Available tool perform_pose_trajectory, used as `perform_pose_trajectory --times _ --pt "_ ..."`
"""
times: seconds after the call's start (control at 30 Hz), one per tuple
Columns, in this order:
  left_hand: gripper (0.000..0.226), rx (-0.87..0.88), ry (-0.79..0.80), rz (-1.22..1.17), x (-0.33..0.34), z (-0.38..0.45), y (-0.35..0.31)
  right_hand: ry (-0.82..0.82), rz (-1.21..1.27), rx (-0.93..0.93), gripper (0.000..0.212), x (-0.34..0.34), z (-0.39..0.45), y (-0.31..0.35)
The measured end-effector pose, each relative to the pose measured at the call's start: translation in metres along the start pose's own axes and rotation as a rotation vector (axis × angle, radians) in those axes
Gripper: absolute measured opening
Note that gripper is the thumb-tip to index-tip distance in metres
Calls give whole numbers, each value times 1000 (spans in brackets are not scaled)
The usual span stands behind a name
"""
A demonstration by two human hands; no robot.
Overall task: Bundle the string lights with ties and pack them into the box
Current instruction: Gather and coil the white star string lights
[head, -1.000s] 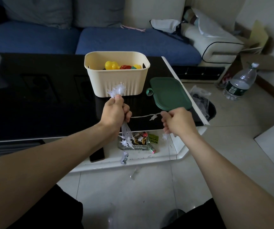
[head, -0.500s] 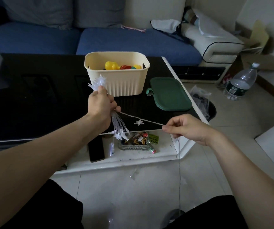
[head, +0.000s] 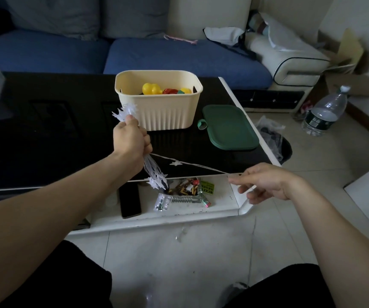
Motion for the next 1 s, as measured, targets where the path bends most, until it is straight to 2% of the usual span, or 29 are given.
perform_pose_trajectory --times 0.1,0.23,0.3,0.43,0.6,0.83,1.0 --pt "37 2 21 21 2 0 3 -111 44 -55 39 -9 0 1" --pt "37 4 60 40 7 -4 7 -373 232 -270 37 -20 1 14" --pt "37 4 75 35 7 -3 9 -417 292 -330 31 -20 -1 20" --pt "33 -11 89 26 8 -2 12 -218 442 -357 14 -3 -1 30" --pt "20 -81 142 11 14 -5 17 -13 613 -420 15 22 -7 49" --pt "20 -123 311 74 30 -16 28 9 604 -528 10 43 -14 65" --pt "18 -122 387 163 39 -26 38 -38 530 -559 7 53 -15 69"
Point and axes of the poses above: each hand's wrist, its own z-axis towards the middle knuckle, its own x-axis out of the palm, y = z × x, the point moved 5 cm from there along z, towards the middle knuckle, and after that the axes turned 6 degrees about -x, right-handed, at the moved point
